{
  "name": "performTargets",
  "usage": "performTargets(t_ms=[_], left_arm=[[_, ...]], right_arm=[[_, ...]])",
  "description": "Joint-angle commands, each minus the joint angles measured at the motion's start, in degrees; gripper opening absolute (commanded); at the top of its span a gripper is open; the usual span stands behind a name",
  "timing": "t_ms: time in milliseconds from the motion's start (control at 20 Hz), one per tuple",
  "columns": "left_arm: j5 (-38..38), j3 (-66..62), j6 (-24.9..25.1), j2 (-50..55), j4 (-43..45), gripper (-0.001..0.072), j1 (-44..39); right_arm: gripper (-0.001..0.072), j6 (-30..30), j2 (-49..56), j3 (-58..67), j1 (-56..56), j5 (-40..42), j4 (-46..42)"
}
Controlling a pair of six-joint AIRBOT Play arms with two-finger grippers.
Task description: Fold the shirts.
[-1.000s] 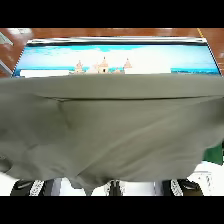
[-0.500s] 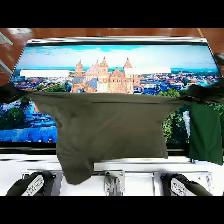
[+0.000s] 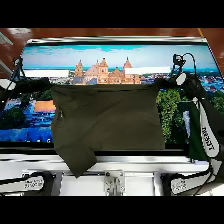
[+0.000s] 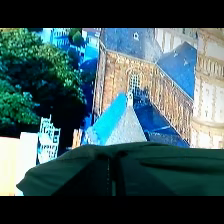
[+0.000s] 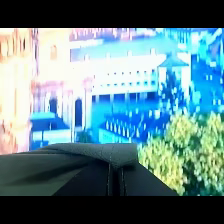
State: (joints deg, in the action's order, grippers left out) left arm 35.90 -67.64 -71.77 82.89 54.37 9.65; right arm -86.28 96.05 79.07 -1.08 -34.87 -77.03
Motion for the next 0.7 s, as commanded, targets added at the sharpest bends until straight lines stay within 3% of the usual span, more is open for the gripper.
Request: performTargets(t_ms=[0,200,350,500,650], left_arm=[[-9.2,-0.22,0.59,5.27,-0.44,0.004,-2.54],[-3.54,-0.24,0.63,7.52,-0.42,0.004,-2.84],[3.91,-1.25,0.63,4.94,1.4,0.004,-1.81],[20.74,-2.89,0.57,3.3,4.57,0.004,-0.24],[35.47,-2.12,-2.86,3.93,12.37,0.0039,-0.04]], right_arm=[[0.0067,-0.59,3.39,0.02,0.09,6.58,0.31],[0.0067,-1.18,4.17,0.02,0.2,3.85,0.7],[0.0067,-1.16,1.73,0.02,-0.37,-4.96,-0.63],[0.0067,-1.16,-0.04,0.02,-1.81,-20.06,-0.66],[0.0067,-1.16,0.96,-0.07,-2.73,-33.22,-0.81]])
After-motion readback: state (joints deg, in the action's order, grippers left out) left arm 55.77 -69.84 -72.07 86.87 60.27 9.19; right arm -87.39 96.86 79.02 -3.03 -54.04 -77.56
